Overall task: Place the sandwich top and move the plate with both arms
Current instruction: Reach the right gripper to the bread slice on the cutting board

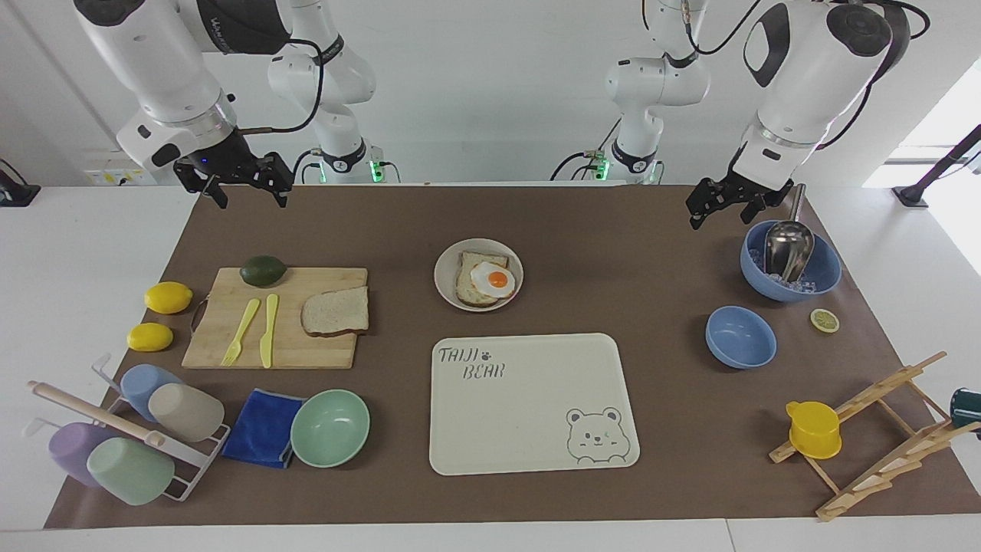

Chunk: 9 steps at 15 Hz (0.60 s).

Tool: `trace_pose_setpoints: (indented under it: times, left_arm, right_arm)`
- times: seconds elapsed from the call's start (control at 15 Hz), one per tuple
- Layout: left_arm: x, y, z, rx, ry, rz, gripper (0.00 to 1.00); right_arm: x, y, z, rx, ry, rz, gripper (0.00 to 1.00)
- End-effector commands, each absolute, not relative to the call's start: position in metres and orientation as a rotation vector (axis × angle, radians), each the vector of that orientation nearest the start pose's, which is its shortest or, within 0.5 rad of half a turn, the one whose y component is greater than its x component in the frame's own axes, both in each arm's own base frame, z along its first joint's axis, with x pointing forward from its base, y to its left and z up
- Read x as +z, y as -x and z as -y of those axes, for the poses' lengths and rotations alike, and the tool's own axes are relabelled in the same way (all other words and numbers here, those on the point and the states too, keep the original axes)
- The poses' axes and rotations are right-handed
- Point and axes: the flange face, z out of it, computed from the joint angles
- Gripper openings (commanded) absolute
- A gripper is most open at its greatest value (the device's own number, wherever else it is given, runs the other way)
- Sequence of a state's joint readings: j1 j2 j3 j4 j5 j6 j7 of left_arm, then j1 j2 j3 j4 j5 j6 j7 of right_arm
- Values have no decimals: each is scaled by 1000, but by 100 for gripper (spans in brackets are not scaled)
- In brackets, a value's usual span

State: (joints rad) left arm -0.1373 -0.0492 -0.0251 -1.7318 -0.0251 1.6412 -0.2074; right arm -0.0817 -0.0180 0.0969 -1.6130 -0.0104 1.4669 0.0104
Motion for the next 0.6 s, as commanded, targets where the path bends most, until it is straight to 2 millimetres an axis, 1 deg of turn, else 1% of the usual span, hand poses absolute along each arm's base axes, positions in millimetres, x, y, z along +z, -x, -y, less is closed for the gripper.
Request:
trace_pose_setpoints:
  times: [0.0, 0.53]
  left_arm:
    - [585, -532, 87, 80, 3160, 84, 100]
    - [585, -532, 87, 80, 3160, 81, 100]
  right_arm:
    - [606, -534, -7, 220, 3144, 38, 100]
    - [608, -534, -8, 205, 3129, 22, 100]
